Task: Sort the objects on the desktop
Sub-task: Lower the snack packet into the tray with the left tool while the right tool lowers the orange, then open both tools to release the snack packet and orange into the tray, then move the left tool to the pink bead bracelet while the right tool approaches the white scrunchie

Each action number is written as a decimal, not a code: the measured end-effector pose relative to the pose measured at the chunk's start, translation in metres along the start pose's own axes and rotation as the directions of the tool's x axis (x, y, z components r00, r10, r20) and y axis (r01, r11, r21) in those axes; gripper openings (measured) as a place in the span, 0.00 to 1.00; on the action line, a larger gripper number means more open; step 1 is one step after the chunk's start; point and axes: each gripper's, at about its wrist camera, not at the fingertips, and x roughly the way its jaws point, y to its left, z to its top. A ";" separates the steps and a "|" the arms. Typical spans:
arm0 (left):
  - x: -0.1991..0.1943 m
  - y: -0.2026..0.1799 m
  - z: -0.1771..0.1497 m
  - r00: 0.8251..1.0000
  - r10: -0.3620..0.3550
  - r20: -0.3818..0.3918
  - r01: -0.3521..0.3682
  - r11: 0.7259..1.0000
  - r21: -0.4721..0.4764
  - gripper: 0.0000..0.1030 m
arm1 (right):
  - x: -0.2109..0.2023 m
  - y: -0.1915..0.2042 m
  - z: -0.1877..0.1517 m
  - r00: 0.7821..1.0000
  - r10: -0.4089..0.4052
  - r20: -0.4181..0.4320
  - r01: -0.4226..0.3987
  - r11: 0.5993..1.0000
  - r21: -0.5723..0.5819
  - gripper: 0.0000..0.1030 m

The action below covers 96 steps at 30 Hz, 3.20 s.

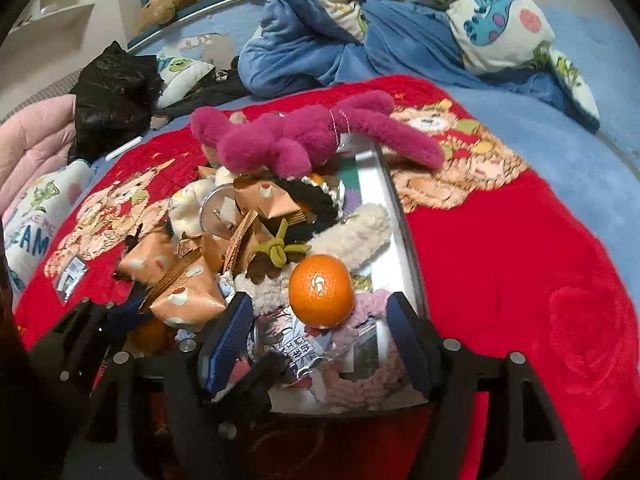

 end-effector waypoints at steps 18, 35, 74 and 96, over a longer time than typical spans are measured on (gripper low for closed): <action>-0.020 0.016 0.006 0.999 0.036 -0.001 -0.036 0.997 -0.074 1.00 | -0.015 0.011 0.009 0.999 -0.008 0.040 0.006 0.999 0.054 1.00; -0.111 0.152 -0.032 0.961 0.275 -0.010 -0.268 0.926 -0.268 1.00 | -0.022 0.149 0.013 0.985 0.145 0.089 -0.134 0.983 -0.123 1.00; -0.121 0.204 -0.110 0.964 0.241 -0.112 -0.259 0.945 -0.198 1.00 | 0.015 0.187 -0.039 0.961 0.275 -0.039 -0.278 0.955 -0.106 0.83; -0.101 0.198 -0.121 0.924 0.318 -0.212 -0.348 0.929 -0.125 1.00 | 0.028 0.200 -0.051 0.973 0.199 -0.118 -0.218 0.959 -0.184 0.60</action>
